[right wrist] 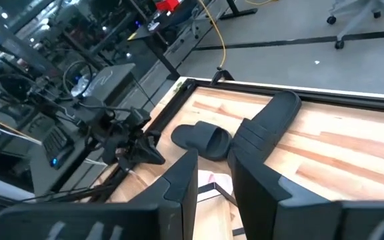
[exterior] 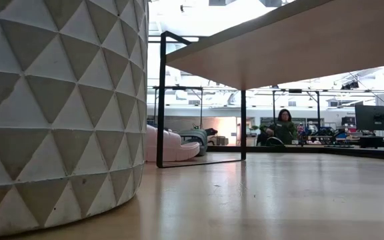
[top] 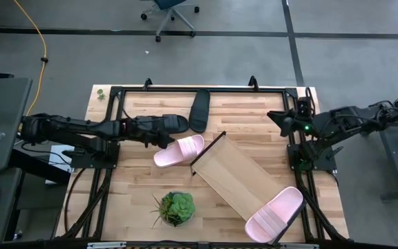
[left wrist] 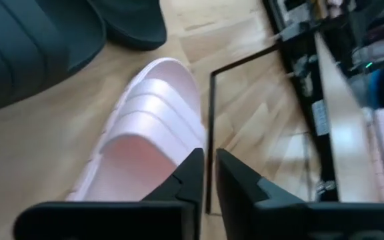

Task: Pick and place slides into the shelf
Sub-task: Put the pink slides on the shelf

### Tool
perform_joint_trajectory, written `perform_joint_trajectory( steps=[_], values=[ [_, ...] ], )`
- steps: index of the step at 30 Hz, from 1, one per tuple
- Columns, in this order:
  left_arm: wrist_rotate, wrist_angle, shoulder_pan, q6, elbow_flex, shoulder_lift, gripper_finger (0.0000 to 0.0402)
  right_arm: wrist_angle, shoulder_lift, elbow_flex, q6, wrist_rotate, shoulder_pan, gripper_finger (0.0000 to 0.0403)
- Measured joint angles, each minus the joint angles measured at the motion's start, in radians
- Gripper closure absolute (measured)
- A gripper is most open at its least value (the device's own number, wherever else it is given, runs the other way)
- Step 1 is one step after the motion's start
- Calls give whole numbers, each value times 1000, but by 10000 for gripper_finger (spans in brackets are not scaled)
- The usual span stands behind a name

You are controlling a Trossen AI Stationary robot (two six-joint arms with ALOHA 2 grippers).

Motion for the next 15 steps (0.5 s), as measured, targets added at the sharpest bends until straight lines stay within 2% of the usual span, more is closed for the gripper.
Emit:
perform_joint_trajectory(
  steps=[8, 15],
  values=[
    [-25, 2, 0, -61, -30, 6, 296, 2, 21, 0, -26, 2, 0, 321],
    [-31, 38, 0, -78, -31, 84, 289, 2, 21, 0, -45, 15, 0, 321]
  ],
)
